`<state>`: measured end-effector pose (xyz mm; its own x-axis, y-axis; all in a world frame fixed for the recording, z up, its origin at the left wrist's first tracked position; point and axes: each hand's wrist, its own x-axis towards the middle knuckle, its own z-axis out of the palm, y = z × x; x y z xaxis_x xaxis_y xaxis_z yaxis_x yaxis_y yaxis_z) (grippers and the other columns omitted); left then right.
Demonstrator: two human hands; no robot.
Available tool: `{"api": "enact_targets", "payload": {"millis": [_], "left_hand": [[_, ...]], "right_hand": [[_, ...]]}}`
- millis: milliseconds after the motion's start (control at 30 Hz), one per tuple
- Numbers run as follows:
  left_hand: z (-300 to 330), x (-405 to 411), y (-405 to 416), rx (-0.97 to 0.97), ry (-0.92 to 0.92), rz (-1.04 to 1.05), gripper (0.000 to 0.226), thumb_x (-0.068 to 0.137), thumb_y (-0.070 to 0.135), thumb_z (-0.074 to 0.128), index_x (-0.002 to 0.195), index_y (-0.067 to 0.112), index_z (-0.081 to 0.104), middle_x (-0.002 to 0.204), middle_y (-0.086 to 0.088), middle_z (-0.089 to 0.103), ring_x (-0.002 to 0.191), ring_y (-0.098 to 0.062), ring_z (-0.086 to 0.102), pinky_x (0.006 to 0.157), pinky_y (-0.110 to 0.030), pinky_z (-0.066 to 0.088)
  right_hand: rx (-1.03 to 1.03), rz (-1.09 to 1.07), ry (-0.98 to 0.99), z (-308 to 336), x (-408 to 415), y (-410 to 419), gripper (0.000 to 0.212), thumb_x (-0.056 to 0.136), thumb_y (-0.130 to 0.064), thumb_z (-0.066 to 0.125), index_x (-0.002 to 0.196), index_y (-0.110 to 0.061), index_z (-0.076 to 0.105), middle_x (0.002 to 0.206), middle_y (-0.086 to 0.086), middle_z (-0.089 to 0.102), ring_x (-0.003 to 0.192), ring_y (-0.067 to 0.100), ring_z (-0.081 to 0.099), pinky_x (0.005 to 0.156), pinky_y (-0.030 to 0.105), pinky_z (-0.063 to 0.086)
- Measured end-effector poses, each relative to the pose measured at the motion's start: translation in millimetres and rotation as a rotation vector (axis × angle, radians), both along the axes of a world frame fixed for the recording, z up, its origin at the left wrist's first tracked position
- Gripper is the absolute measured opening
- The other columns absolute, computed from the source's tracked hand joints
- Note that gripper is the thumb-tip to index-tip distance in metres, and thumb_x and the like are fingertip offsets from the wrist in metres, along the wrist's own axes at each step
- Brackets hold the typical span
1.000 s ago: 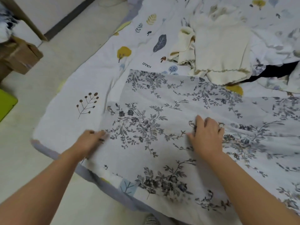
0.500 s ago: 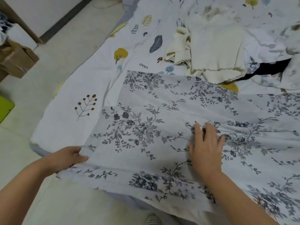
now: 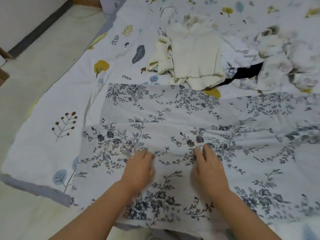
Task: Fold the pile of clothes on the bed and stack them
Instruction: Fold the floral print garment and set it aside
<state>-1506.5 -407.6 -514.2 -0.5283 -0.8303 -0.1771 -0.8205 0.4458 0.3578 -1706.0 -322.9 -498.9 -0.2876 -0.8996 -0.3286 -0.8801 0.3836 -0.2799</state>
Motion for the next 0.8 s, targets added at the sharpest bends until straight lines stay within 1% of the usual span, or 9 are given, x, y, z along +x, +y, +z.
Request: {"api": "enact_targets", "payload": {"millis": [67, 133, 200, 300, 367, 467, 600, 700, 800], "left_hand": [[-9, -13, 13, 0.014, -0.04, -0.077, 0.036, 0.087, 0.011, 0.049, 0.123, 0.01, 0.053, 0.123, -0.009, 0.051, 0.102, -0.028, 0.054, 0.082, -0.036, 0.044], [-16, -24, 25, 0.038, -0.018, -0.184, 0.026, 0.078, 0.01, 0.056, 0.103, 0.01, 0.061, 0.104, -0.009, 0.059, 0.083, -0.029, 0.06, 0.066, -0.035, 0.048], [-16, -37, 34, 0.058, -0.02, -0.286, 0.023, 0.06, 0.016, 0.064, 0.083, 0.015, 0.062, 0.083, -0.003, 0.062, 0.063, -0.022, 0.061, 0.049, -0.027, 0.049], [-15, -65, 49, 0.038, -0.05, -0.364, 0.036, 0.04, 0.012, 0.078, 0.072, 0.017, 0.063, 0.071, 0.001, 0.06, 0.053, -0.016, 0.056, 0.041, -0.021, 0.045], [-11, -85, 62, 0.055, -0.081, -0.416, 0.038, 0.038, 0.012, 0.077, 0.073, 0.018, 0.062, 0.073, 0.001, 0.059, 0.056, -0.015, 0.057, 0.044, -0.022, 0.043], [-9, -112, 80, 0.066, -0.026, -0.43, 0.036, 0.055, 0.012, 0.062, 0.091, 0.016, 0.061, 0.097, -0.001, 0.057, 0.078, -0.021, 0.063, 0.061, -0.031, 0.054], [1, -146, 112, 0.069, -0.065, -0.557, 0.056, 0.028, 0.031, 0.073, 0.082, 0.029, 0.059, 0.083, 0.005, 0.064, 0.065, -0.008, 0.066, 0.05, -0.016, 0.051], [-1, -167, 135, 0.119, -0.06, -0.572, 0.05, 0.042, 0.04, 0.061, 0.089, 0.033, 0.045, 0.084, 0.008, 0.064, 0.069, -0.007, 0.066, 0.054, -0.016, 0.051], [-3, -186, 153, 0.192, -0.187, -0.576, 0.056, 0.056, 0.063, 0.053, 0.102, 0.03, 0.051, 0.108, 0.002, 0.061, 0.094, -0.016, 0.067, 0.067, -0.027, 0.056]], "right_hand": [[-0.014, -0.047, 0.009, 1, -10, 14, 0.054, 0.091, -0.01, 0.048, 0.143, -0.011, 0.036, 0.152, 0.02, 0.022, 0.14, 0.036, 0.023, 0.113, 0.052, 0.023], [0.002, -0.085, 0.036, 5, -21, 31, 0.052, 0.09, -0.01, 0.05, 0.141, -0.01, 0.039, 0.151, 0.021, 0.026, 0.139, 0.036, 0.026, 0.112, 0.054, 0.023], [0.084, -0.107, 0.049, 12, -34, 49, 0.056, 0.093, -0.014, 0.043, 0.146, -0.014, 0.026, 0.155, 0.016, 0.014, 0.143, 0.032, 0.016, 0.115, 0.051, 0.016], [0.203, -0.19, 0.059, 22, -55, 79, 0.058, 0.097, -0.012, 0.031, 0.149, -0.023, 0.009, 0.157, 0.01, -0.003, 0.145, 0.03, 0.001, 0.115, 0.048, 0.004], [0.229, -0.272, 0.074, 24, -70, 98, 0.058, 0.096, -0.006, 0.028, 0.147, -0.025, 0.01, 0.157, 0.008, -0.003, 0.145, 0.03, 0.0, 0.116, 0.048, 0.006], [0.273, -0.377, 0.08, 22, -94, 126, 0.061, 0.095, -0.006, 0.031, 0.148, -0.026, 0.008, 0.158, 0.007, -0.003, 0.144, 0.03, 0.0, 0.116, 0.049, 0.009], [0.329, -0.414, 0.061, 15, -126, 163, 0.059, 0.097, -0.013, 0.029, 0.148, -0.027, 0.005, 0.157, 0.005, -0.001, 0.144, 0.029, 0.002, 0.116, 0.048, 0.013], [0.375, -0.403, 0.052, 10, -154, 183, 0.061, 0.098, -0.01, 0.025, 0.149, -0.027, -0.003, 0.157, 0.007, -0.01, 0.145, 0.03, -0.005, 0.115, 0.048, 0.007], [0.356, -0.357, 0.134, 6, -187, 201, 0.061, 0.098, -0.009, 0.026, 0.149, -0.026, -0.002, 0.157, 0.008, -0.011, 0.145, 0.03, -0.006, 0.115, 0.047, 0.009]]}}
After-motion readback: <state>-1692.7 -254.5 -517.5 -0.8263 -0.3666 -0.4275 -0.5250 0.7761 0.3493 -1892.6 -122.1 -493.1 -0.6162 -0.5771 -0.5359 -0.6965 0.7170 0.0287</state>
